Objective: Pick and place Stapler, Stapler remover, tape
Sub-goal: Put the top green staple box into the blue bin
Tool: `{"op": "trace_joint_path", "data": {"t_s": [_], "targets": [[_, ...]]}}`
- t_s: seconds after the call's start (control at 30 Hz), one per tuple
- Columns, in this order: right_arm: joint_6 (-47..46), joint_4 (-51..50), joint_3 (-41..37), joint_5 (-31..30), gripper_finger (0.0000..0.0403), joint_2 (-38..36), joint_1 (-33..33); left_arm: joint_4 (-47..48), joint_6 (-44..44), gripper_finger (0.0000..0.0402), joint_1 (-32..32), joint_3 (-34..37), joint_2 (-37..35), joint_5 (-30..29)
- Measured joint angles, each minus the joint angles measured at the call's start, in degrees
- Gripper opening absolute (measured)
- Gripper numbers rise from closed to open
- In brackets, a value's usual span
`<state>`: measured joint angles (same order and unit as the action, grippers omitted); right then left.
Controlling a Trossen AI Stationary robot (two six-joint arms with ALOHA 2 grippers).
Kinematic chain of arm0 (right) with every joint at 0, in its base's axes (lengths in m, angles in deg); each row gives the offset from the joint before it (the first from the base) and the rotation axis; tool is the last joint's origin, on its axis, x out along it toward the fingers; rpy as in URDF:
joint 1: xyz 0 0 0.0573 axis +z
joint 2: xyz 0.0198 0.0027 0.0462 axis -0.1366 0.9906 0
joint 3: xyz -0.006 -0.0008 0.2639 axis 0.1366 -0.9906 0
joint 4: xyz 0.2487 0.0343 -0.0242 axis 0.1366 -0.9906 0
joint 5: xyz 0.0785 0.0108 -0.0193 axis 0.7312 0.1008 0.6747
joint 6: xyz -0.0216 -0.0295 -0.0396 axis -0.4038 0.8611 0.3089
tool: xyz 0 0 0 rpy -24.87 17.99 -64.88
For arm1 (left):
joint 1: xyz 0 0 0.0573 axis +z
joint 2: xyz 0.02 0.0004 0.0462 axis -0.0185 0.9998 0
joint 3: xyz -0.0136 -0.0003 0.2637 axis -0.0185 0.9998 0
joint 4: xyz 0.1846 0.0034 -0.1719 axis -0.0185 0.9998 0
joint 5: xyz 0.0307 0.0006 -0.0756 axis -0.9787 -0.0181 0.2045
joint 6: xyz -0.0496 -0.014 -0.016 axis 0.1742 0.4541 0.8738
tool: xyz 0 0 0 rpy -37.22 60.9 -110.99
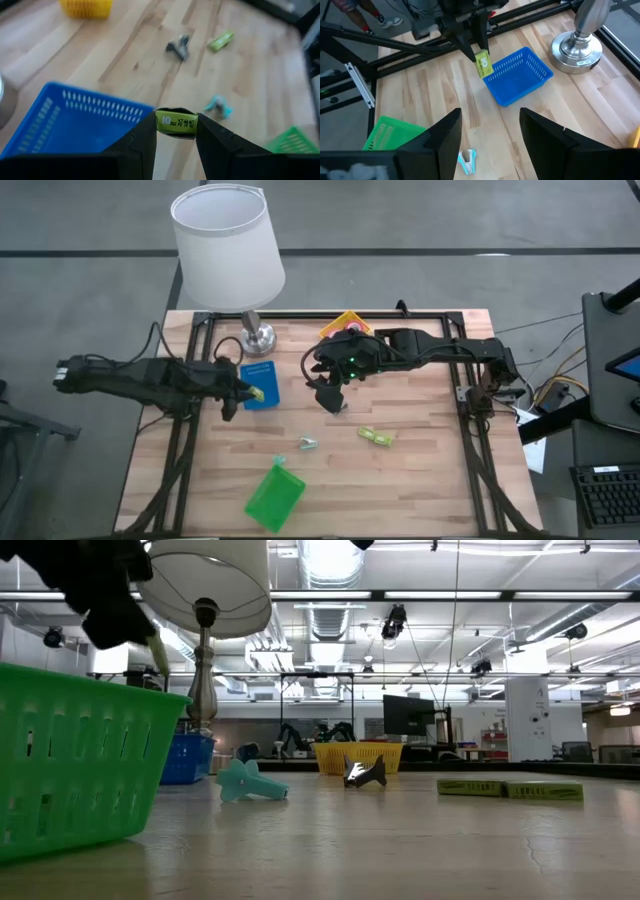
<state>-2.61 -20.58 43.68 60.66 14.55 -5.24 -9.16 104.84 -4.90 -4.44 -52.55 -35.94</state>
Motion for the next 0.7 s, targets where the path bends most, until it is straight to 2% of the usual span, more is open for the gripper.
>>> {"op": "trace_joint_path", "data": {"t_s": [0.1, 0.33, 0.53, 0.7], "targets": [[0.00, 0.04, -0.08, -0.10, 0.0196, 0.00, 0.00, -1.09, 0.03, 0.0122, -0.02, 3.20, 0.10, -2.40], [0.01, 2.32, -0.85, -0.10, 0.0194, 0.00, -0.02, -11.22, -0.96, 0.0123, 0.04, 11.74, 0.99, -11.50], [-0.04, 6.92, -3.30, -0.08, 0.0193, 0.00, -0.02, -21.12, 0.12, 0.0124, 0.71, 18.22, 3.16, -11.92], [-1.87, 7.82, -4.51, -0.04, 0.0186, 0.02, -0.02, -22.43, 2.44, 0.0126, 1.60, 20.21, 4.26, -11.30]]}}
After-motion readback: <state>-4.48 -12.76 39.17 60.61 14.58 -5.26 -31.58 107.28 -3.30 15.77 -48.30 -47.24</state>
